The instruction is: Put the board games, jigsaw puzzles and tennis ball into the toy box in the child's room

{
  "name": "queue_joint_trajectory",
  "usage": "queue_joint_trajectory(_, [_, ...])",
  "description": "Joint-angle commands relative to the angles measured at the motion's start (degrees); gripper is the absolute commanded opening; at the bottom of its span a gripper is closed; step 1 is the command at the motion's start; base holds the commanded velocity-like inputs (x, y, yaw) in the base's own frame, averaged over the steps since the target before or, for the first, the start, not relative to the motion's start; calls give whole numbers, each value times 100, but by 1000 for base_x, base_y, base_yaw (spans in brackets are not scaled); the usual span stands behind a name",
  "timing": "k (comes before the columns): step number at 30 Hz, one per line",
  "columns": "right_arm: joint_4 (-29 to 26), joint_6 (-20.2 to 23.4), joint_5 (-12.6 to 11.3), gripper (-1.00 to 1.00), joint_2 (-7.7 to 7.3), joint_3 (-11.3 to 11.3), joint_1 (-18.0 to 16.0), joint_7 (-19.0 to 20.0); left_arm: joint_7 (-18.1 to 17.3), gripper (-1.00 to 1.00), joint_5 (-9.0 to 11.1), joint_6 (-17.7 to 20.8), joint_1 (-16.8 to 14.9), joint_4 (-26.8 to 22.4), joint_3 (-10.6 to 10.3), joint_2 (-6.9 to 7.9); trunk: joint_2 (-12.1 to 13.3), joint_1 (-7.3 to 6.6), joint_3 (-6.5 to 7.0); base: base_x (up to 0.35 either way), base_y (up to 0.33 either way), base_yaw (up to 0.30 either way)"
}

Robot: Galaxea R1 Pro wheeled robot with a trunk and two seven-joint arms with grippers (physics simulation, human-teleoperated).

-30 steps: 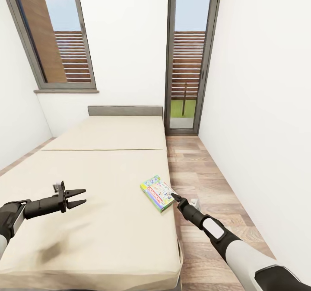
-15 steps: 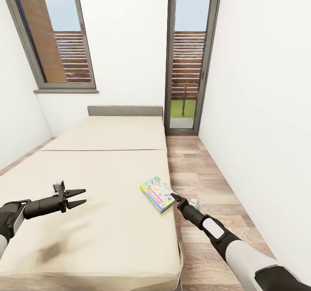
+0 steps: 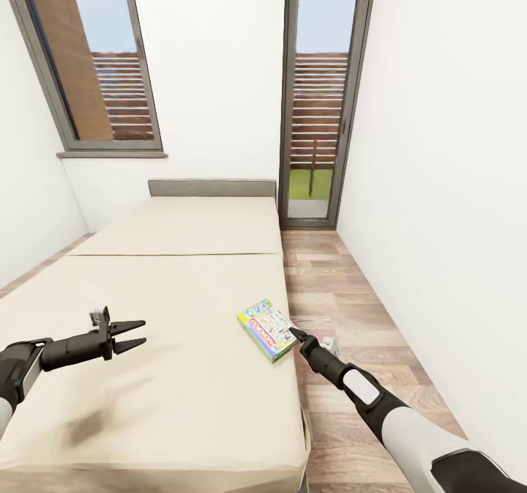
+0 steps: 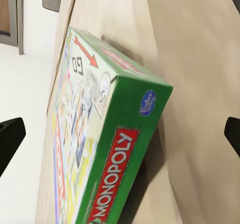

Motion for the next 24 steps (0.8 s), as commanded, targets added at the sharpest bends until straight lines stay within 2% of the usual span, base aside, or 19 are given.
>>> queue_joint_trajectory(1, [4,22,-49,100,-1,19,-5,11,-31,100,-20,57,-3,-1,9,0,-2,-1,-5,20,0,0])
queue_joint_trajectory(24, [4,22,-48,100,-3,41,-5,11,-31,100,-28,-37,-3,-1,9,0,-2,-1,-5,9,0,0])
